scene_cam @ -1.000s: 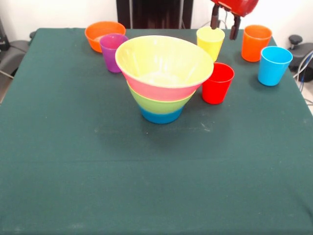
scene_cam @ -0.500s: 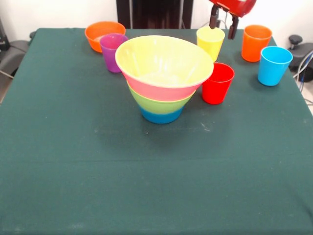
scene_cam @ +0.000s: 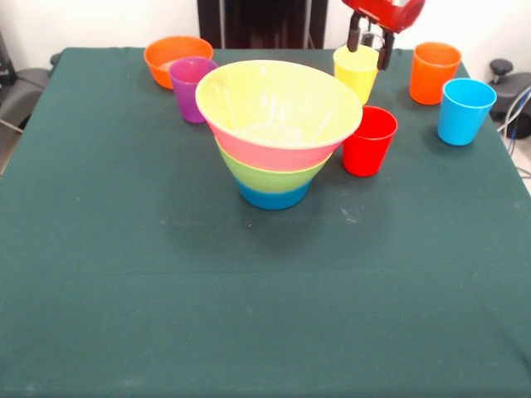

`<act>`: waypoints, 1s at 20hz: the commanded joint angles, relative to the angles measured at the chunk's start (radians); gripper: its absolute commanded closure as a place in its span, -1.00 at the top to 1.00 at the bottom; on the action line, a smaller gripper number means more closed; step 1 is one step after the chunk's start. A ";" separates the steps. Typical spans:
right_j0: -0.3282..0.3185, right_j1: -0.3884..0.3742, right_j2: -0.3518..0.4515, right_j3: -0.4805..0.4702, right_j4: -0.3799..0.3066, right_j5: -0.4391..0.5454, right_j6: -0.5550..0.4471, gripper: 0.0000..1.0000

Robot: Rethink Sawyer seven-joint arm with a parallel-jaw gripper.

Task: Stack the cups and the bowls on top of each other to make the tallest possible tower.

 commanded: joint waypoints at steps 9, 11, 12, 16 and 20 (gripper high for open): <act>-0.030 0.045 0.156 0.086 -0.022 -0.154 0.109 1.00; -0.019 0.048 0.155 0.091 -0.021 -0.164 0.121 1.00; -0.012 0.046 0.154 0.096 -0.019 -0.167 0.127 1.00; 0.007 0.043 0.157 0.109 -0.013 -0.178 0.144 1.00; 0.020 0.039 0.158 0.125 -0.008 -0.193 0.155 1.00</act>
